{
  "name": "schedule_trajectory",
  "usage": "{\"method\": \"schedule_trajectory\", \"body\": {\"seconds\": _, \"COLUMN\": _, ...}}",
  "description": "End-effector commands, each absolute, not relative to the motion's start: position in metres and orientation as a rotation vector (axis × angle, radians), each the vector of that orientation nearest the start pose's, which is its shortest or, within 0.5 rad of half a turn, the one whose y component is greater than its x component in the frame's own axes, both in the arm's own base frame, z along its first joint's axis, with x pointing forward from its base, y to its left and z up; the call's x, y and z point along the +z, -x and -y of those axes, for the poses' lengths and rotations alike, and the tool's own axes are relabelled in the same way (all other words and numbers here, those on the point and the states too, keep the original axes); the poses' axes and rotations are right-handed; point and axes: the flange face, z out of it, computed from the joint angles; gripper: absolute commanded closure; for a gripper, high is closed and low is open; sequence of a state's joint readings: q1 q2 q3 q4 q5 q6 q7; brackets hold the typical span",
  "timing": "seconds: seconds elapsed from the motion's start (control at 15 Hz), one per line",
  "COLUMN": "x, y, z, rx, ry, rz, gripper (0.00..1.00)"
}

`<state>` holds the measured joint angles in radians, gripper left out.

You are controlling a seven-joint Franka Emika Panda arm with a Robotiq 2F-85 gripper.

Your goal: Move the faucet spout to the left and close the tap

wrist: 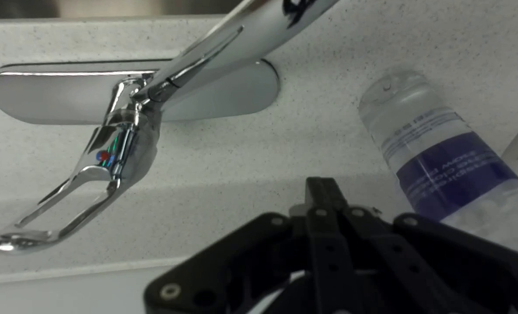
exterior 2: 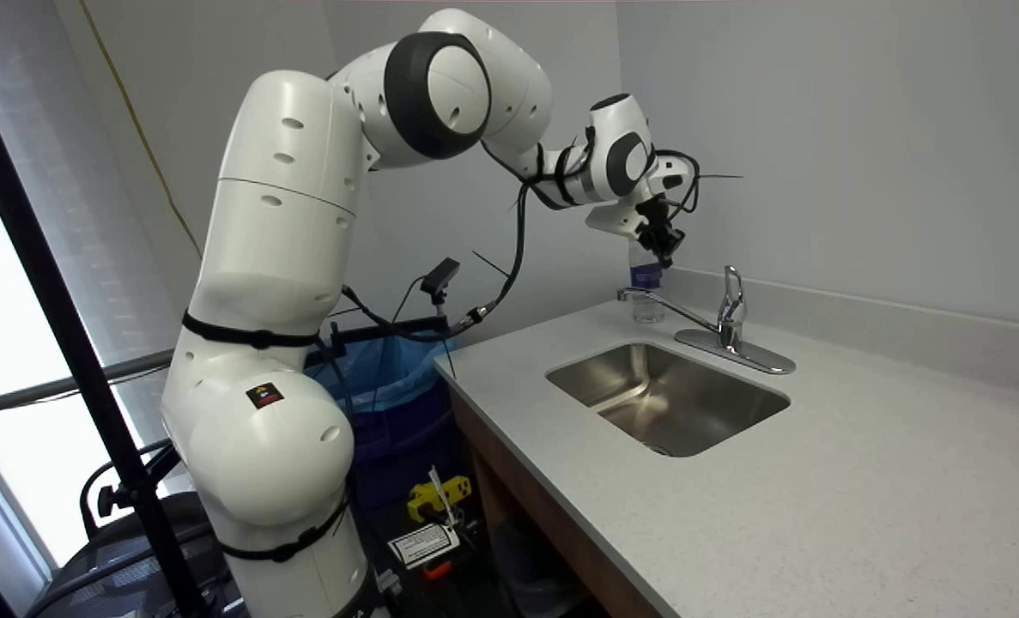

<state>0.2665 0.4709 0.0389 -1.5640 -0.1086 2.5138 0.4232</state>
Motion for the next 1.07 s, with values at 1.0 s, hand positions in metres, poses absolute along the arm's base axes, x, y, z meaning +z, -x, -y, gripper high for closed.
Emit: {"method": "schedule_trajectory", "body": {"seconds": 1.0, "x": 0.441, "y": -0.726, "z": -0.122, "rx": -0.99, "ry": 2.831, "rz": -0.491, "gripper": 1.0}}
